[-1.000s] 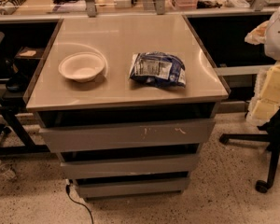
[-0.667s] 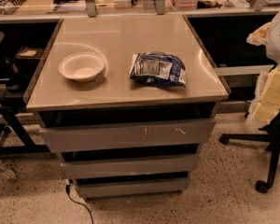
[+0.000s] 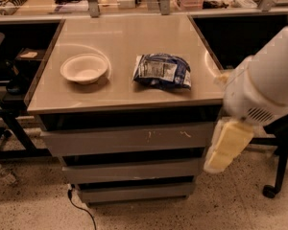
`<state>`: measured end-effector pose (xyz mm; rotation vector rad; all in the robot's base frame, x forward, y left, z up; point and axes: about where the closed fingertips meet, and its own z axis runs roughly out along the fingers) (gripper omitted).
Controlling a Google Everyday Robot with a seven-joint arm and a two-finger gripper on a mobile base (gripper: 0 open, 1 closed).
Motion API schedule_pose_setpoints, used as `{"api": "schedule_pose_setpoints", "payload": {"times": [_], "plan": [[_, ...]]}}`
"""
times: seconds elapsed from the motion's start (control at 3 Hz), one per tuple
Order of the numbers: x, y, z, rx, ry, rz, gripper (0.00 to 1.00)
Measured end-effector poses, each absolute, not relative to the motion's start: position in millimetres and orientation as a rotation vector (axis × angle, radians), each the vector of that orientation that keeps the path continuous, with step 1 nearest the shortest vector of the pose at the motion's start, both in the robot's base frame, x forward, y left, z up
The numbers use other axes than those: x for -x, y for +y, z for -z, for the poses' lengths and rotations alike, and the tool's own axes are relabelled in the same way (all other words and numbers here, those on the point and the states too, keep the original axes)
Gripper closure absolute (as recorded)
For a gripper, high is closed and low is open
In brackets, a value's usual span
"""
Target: Open top drawer
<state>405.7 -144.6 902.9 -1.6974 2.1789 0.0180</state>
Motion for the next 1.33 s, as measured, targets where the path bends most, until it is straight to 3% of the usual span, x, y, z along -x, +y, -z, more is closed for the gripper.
{"api": "schedule_pose_setpoints", "payload": {"times": [0.67, 1.33], "plan": [[-374, -86, -791, 1.809, 2.241, -0.208, 0.00], [-386, -84, -760, 1.788, 2.264, -0.189, 0.00]]}}
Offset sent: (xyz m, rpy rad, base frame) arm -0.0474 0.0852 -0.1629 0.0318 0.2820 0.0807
